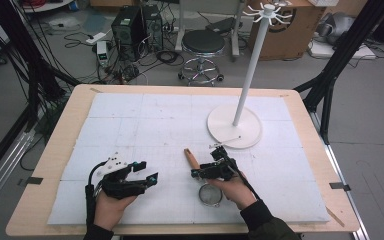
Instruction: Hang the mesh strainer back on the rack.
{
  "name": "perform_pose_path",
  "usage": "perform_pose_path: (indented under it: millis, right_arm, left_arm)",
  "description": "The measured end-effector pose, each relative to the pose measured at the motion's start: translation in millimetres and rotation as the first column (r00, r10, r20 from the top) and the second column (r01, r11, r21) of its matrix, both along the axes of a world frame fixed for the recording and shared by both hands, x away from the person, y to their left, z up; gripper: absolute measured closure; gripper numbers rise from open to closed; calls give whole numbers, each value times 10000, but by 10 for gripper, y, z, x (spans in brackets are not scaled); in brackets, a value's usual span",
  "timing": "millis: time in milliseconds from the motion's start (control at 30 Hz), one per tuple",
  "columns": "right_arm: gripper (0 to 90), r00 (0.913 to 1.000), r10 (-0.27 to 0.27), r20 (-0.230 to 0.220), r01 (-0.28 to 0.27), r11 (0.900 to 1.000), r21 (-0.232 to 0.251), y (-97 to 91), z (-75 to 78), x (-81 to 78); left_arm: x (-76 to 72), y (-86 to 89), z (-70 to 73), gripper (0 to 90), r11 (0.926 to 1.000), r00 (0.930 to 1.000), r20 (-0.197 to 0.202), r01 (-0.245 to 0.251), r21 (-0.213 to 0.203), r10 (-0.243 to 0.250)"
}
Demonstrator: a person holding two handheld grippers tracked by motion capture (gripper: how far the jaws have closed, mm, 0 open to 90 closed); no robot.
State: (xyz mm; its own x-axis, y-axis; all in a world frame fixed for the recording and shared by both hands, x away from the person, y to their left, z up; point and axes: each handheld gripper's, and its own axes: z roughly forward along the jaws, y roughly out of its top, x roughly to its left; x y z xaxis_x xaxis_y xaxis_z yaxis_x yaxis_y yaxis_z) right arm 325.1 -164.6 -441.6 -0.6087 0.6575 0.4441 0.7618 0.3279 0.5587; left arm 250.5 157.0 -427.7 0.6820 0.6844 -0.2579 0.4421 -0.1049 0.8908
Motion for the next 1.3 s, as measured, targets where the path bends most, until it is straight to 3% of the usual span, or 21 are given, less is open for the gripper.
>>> perform_pose_path:
  millis: [200,300,367,500,667,800,900,1033,1100,1200,1300]
  right_arm:
    - [480,9973,19,731,63,9936,-1125,117,27,-67]
    - [483,9963,-208,836,320,9902,-1356,163,31,-97]
    - [515,9954,-277,914,430,9845,-1700,197,42,-111]
    - [585,9878,-178,1546,570,9658,-2529,269,47,-157]
    - [595,9771,-95,2126,758,9491,-3056,333,37,-221]
    - [604,9762,81,2166,623,9466,-3163,336,38,-220]
    - [614,9732,140,2293,672,9372,-3424,372,46,-234]
    - [658,9747,284,2219,516,9366,-3467,360,59,-216]
    - [674,9695,564,2383,352,9309,-3635,363,64,-217]
    - [679,9646,806,2512,169,9314,-3636,355,66,-220]
    - [698,9597,921,2657,59,9380,-3465,306,103,-201]
  left_arm:
    - [0,-3,2,352,10000,10000,-14,-17,-33,17]
    - [-6,-8,11,352,9999,10000,-10,-10,-103,10]
    - [-7,-6,12,352,9999,10000,6,21,-108,-21]
    - [-10,-7,17,352,9999,10000,33,33,-123,-33]
    - [-13,-19,20,353,9999,10000,36,44,-115,-44]
    - [-10,-29,23,354,9999,9999,64,80,-78,-79]
    - [-9,-38,20,354,9999,9999,29,113,-84,-113]
    - [-6,-19,17,355,9999,10000,29,76,-100,-75]
    - [-10,-5,18,355,9999,10000,13,4,-161,-4]
    - [-6,20,17,356,9998,10000,7,-75,-168,75]
    - [-4,29,17,356,9998,10000,23,-75,-165,76]
